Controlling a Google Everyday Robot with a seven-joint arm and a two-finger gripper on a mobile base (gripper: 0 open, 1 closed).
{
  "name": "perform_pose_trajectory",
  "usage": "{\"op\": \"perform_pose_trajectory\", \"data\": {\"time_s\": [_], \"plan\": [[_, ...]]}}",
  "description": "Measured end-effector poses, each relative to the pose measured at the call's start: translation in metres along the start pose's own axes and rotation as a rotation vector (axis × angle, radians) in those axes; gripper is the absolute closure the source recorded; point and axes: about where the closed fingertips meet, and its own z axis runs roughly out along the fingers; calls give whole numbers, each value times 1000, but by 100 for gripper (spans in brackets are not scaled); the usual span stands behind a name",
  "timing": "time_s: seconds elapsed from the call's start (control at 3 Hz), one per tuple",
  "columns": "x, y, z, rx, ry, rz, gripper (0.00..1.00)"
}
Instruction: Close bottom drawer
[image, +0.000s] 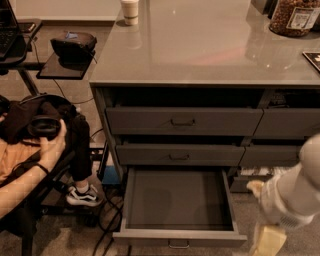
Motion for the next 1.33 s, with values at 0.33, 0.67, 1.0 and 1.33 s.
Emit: {"op": "perform_pose_trajectory", "data": {"time_s": [0.33,0.67,1.0,1.33], "plan": [[52,42,88,-10,54,52,0],[82,50,147,26,85,110,0],[78,31,146,105,63,126,0],[78,31,146,104,62,126,0]]}}
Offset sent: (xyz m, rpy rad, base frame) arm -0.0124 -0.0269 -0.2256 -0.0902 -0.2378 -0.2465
